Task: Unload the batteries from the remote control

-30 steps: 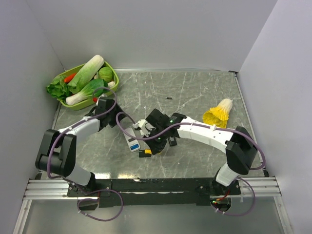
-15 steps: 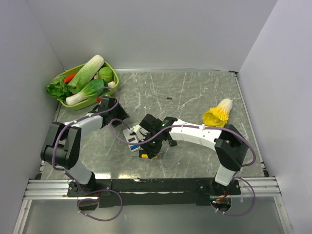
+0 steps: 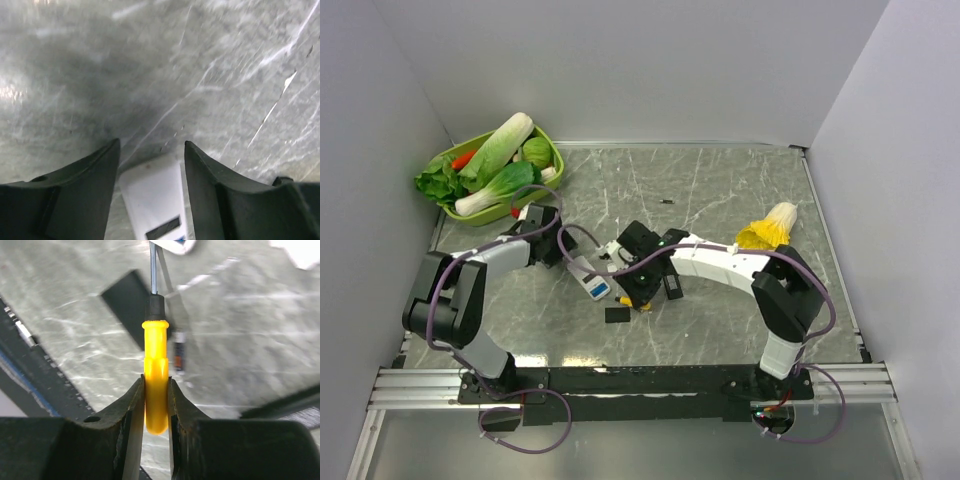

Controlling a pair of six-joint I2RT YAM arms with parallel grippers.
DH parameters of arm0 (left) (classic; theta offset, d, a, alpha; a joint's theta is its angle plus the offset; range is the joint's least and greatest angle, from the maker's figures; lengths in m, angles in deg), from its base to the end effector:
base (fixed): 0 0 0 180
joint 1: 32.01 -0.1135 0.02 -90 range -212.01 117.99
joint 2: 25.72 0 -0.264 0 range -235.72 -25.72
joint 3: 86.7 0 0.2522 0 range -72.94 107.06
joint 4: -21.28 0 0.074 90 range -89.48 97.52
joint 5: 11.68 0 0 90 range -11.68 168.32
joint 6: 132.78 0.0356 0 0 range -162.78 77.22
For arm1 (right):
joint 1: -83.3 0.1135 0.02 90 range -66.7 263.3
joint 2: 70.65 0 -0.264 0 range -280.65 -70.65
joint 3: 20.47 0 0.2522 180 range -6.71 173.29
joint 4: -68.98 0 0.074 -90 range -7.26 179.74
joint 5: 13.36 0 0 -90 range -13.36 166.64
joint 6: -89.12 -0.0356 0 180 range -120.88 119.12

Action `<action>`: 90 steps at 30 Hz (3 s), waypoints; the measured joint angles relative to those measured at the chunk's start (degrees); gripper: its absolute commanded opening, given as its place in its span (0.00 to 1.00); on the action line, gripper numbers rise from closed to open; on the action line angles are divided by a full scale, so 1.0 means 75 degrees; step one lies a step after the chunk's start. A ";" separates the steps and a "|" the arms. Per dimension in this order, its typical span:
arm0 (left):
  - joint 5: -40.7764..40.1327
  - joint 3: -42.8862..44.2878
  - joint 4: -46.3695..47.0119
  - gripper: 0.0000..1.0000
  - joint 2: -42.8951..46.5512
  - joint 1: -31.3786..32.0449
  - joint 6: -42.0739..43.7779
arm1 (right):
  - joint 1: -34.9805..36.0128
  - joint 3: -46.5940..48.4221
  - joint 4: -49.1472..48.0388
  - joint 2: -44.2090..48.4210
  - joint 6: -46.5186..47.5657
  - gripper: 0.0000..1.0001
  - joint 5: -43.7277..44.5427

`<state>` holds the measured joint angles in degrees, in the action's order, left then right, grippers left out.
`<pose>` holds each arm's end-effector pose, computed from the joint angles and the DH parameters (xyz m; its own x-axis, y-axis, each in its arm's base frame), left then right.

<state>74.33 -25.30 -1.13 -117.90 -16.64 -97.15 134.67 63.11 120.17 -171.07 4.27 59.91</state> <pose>0.3018 -0.0804 0.1606 -0.6320 -0.6672 -0.3943 -0.4969 0.7393 -0.4545 0.2102 0.2795 0.1998 -0.5034 -0.7677 -0.3966 -0.8640 0.4466 0.2323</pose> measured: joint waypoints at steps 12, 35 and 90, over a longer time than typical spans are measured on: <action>0.0131 -0.0586 0.0376 0.57 0.0425 0.0283 -0.0472 | -0.0950 -0.0012 -0.0079 0.0000 0.0073 0.00 0.0099; 0.0600 -0.0874 0.0326 0.60 0.1950 0.0291 -0.0490 | -0.0901 0.2250 0.2212 0.0076 0.0679 0.00 0.1367; 0.4013 -0.1343 0.3538 0.46 -0.0318 0.0659 0.0347 | -0.1408 0.2634 0.1343 -0.1888 0.0434 0.00 0.1311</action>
<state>104.43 -35.38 25.41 -120.29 -11.70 -94.55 124.12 82.87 130.25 -185.23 7.52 69.75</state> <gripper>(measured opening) 0.422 0.262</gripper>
